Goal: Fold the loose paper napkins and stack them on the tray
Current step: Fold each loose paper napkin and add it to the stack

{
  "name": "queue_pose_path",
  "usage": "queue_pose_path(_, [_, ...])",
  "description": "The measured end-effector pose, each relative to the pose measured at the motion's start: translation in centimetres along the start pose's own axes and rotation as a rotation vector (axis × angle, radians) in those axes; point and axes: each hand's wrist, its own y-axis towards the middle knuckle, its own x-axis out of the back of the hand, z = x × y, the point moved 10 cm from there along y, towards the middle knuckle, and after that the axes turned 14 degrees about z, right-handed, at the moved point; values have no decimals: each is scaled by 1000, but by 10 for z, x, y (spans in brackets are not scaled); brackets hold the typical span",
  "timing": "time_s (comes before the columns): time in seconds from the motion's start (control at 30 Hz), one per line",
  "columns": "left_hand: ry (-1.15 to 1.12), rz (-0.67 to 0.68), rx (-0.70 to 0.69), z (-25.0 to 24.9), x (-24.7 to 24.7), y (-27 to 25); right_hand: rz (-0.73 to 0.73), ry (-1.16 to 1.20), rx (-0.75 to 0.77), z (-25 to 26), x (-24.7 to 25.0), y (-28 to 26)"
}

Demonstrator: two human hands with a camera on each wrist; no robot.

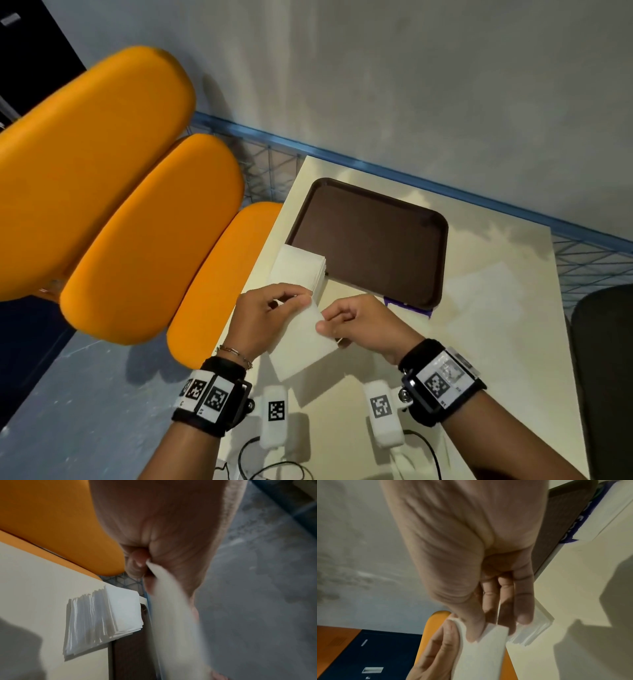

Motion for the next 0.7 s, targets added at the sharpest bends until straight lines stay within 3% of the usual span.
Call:
queue_pose_path(0.07, [-40, -41, 85, 17, 6, 6, -59, 38, 8, -1, 8, 14])
queue_pose_path(0.17, [-396, -92, 325, 55, 5, 5, -221, 233, 26, -9, 25, 36])
queue_pose_path(0.23, [-500, -78, 387, 71, -3, 6, -280, 356, 15, -17, 31, 52])
queue_pose_path(0.43, [-396, -295, 464, 108, 16, 21, -387, 374, -121, -44, 39, 96])
queue_pose_path(0.7, [-299, -336, 516, 124, 15, 33, -472, 292, -165, -60, 54, 105])
